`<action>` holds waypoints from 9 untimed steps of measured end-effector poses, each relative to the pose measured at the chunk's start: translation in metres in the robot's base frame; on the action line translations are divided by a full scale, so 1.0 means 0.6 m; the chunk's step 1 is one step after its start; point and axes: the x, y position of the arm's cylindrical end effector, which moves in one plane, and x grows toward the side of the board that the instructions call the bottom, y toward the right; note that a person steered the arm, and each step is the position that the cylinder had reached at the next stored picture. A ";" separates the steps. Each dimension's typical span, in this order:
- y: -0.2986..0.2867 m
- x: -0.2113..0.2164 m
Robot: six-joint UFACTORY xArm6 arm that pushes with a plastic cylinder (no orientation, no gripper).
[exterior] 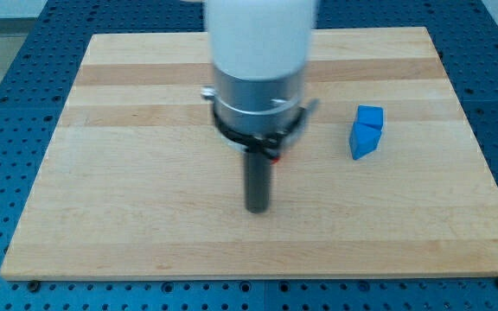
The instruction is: Slightly move the red circle to the right
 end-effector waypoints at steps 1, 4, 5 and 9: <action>-0.062 -0.039; -0.059 -0.117; -0.058 -0.117; -0.013 -0.121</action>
